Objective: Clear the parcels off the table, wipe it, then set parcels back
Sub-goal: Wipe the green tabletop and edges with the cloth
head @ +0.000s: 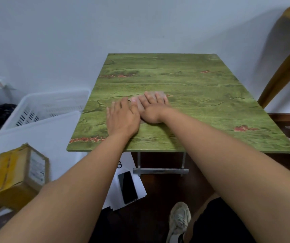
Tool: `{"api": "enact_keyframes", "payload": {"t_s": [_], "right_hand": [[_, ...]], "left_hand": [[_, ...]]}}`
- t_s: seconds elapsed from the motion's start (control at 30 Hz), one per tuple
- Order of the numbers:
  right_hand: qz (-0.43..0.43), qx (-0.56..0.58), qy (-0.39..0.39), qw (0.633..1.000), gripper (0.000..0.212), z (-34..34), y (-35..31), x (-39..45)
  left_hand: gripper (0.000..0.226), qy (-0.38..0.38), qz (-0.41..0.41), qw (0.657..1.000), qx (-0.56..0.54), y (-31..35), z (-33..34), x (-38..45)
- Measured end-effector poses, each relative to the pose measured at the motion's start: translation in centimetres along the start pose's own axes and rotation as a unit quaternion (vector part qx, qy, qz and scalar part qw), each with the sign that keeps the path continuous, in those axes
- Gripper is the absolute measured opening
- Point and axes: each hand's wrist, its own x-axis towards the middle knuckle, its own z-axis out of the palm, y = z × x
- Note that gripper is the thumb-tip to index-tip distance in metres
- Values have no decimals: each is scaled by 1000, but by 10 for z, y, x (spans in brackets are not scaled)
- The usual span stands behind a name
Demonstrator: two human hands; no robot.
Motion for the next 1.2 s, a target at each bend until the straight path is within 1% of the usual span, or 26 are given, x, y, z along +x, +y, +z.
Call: {"api": "enact_keyframes", "payload": {"t_s": [0.1,0.23,0.37,0.57,0.73,1.0,1.2], "right_hand": [[11,-2,-5,1000,76,-6,7,13],[19,-10,-11,1000,80,-17,20,29],[26,-11,-9,1000,80,-24,36,43],[49,-4,-11,999,79,-34,68,48],[83,6,-6,997,77,-42,113,40],[168,28,18,985,77,-48,195,4],[207,39,30,977,78,-45,233,-25]], "left_hand": [[60,-6,9,1000,0,-2,2,2],[68,-3,16,1000,10,-4,3,2],[57,-12,9,999,34,-2,1,0],[50,-32,8,996,78,3,-4,-4],[52,-43,6,995,94,6,-8,-5],[54,-44,-5,994,104,9,-6,-6],[53,-38,-5,993,114,13,-7,-7]]}}
